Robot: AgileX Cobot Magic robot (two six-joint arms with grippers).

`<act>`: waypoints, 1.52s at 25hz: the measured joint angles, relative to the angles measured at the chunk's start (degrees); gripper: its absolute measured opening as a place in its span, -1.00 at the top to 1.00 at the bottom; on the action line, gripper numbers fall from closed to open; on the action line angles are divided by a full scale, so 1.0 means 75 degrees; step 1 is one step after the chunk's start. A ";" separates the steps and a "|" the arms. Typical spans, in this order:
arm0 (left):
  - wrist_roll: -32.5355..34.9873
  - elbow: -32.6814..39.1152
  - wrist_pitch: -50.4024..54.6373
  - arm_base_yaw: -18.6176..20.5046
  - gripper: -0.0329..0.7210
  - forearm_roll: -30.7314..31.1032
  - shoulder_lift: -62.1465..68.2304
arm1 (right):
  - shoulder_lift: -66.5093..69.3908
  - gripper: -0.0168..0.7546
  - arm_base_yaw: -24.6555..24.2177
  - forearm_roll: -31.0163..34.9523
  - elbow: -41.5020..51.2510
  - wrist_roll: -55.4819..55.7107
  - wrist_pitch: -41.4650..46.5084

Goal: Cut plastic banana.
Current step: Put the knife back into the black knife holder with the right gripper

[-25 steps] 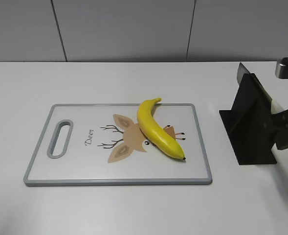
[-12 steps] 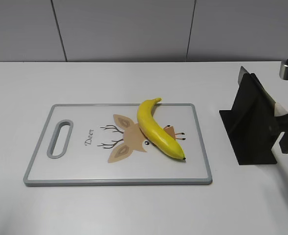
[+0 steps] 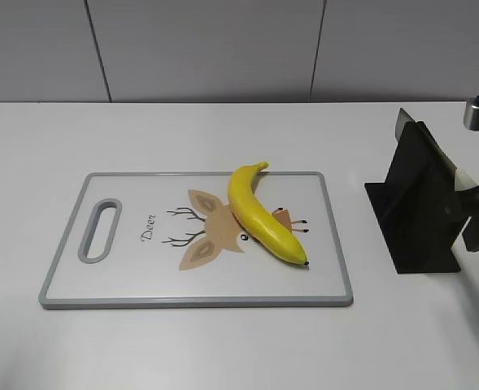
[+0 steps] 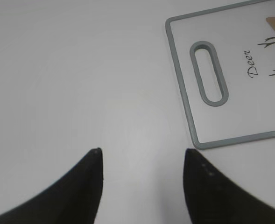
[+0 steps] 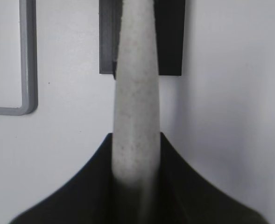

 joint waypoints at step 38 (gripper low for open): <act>0.0465 0.1422 0.1975 0.0000 -0.81 -0.0918 -0.4558 | -0.5395 -0.59 0.0000 0.0938 0.1075 -0.2393 0.2217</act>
